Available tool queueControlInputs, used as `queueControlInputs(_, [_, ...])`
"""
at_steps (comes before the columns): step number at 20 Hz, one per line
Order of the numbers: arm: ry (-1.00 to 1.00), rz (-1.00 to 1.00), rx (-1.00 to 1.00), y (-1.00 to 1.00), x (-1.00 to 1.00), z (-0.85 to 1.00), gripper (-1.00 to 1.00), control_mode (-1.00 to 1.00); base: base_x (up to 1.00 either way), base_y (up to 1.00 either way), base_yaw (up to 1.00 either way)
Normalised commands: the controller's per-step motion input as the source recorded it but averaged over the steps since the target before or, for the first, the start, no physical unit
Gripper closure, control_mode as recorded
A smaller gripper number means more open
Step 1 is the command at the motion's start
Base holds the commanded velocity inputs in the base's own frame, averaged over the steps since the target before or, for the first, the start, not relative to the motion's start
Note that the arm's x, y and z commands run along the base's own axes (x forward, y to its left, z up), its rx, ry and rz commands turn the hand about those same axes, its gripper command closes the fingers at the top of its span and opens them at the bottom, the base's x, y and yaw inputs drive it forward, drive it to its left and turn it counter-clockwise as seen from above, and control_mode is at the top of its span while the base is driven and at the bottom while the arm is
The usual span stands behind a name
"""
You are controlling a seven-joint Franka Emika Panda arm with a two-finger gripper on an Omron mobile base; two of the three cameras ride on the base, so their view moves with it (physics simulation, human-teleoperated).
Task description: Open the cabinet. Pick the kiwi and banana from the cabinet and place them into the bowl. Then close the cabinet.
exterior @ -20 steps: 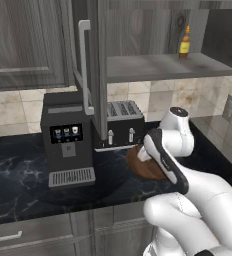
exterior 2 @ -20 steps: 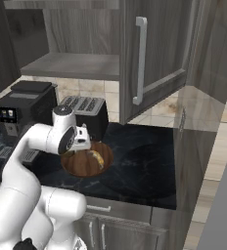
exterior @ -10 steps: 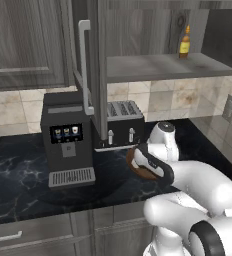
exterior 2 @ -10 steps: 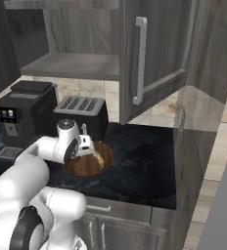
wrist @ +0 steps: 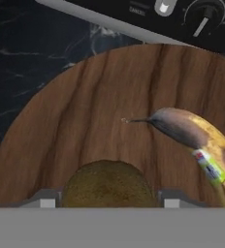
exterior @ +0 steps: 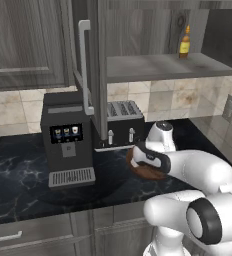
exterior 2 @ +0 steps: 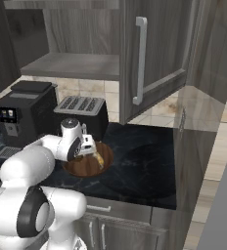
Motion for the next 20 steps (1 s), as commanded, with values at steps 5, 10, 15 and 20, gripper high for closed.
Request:
queueControlInputs(5, [0.0,0.0,0.0,-0.02,0.0,0.13,-1.0,-1.0,0.0,0.0,0.0])
queueControlInputs(10, [-0.01,0.0,0.0,0.0,-0.08,0.39,-1.0,-1.0,0.0,0.0,0.0])
queueControlInputs(15, [-0.14,0.0,0.0,0.0,-0.66,0.98,-1.0,-1.0,0.0,0.0,0.0])
queueControlInputs(20, [-0.21,0.0,0.03,0.03,-0.89,0.94,-1.0,-1.0,0.0,0.0,0.0])
